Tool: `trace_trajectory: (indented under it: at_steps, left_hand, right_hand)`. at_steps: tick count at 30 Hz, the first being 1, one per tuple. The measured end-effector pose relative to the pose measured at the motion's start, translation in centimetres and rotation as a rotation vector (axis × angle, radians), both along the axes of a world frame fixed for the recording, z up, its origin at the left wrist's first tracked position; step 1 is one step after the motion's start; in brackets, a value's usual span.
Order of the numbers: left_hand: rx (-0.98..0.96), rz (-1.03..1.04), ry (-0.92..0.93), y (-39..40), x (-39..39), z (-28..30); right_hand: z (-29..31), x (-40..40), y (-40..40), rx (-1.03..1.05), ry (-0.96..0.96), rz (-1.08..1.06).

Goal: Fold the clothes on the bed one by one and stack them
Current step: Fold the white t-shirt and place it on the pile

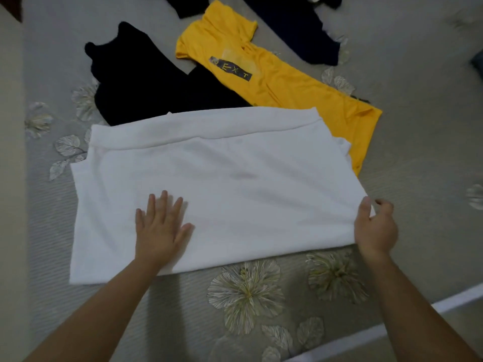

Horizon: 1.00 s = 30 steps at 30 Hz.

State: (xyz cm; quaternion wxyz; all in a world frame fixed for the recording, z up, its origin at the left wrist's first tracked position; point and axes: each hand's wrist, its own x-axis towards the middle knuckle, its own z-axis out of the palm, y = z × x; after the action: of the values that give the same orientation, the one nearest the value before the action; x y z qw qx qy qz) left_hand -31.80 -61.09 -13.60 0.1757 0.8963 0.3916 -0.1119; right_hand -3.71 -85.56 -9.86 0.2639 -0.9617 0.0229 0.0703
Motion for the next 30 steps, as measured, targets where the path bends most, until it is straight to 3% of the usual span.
trace_trajectory:
  at_steps: [5, 9, 12, 16, 19, 25, 30]
  left_hand:
    - [0.033, -0.130, 0.142, -2.2, -1.0, -1.3]
    - [0.106, -0.194, 0.109, -2.6, 1.8, 0.4]
    - [0.140, -0.371, -0.027, -2.8, 8.8, 1.3]
    - [0.119, -0.604, -0.191, -4.3, 22.2, 1.8]
    - [0.125, -0.754, -0.176, -6.3, 30.8, 2.3]
    - [0.182, -0.971, 0.081, -10.8, 40.2, 0.4]
    - [0.219, -1.064, 0.015, -12.8, 43.7, -0.7]
  right_hand:
    - [-1.5, 0.5, -2.7, -0.074, 0.079, 0.031]
    - [-2.3, 0.5, -3.0, -0.123, 0.098, 0.016]
    - [-2.2, -0.3, -2.2, -0.142, 0.133, 0.021]
    - [-2.6, -0.6, -1.5, -0.083, 0.363, -0.015]
    - [-2.3, 1.2, -2.4, -0.168, 0.436, 0.097]
    - [-1.2, 5.9, -7.6, -0.136, 0.468, 0.270]
    - [-2.7, 10.5, -11.1, -0.198, 0.387, 0.231]
